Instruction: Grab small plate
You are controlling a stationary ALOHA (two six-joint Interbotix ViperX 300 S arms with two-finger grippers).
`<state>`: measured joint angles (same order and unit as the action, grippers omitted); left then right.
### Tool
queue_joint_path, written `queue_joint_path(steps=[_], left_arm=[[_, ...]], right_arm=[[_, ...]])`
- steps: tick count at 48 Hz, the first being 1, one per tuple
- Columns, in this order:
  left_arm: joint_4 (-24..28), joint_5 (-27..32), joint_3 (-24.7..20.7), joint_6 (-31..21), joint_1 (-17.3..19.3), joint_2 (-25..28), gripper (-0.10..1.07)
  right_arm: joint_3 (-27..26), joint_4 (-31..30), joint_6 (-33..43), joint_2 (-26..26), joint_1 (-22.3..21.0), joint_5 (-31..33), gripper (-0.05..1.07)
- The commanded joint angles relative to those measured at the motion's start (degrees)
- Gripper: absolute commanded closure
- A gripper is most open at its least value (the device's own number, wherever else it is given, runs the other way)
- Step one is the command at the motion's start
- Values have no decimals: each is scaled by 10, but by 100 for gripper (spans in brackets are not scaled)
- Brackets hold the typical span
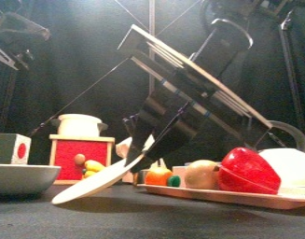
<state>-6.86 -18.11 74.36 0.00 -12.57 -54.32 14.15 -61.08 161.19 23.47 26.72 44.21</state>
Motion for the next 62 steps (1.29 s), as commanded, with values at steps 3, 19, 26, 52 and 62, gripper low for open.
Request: queue_joint_path(steps=[3,19,26,52,62], left_arm=[[0,-5,-6,1,1,2,100],[-1,-5,-7,0,1,2,100],[0,-5,-6,1,1,2,100],[9,-5,-10,3,4,2,100],[10,-5,-10,2,5,2,100]], right_arm=[[5,-2,-2,-46,11,28,60],[33,-15,0,-78,14,34,61],[38,-27,-2,-91,15,34,61],[72,-46,0,-123,13,24,61],[82,-61,-1,-129,7,-2,61]])
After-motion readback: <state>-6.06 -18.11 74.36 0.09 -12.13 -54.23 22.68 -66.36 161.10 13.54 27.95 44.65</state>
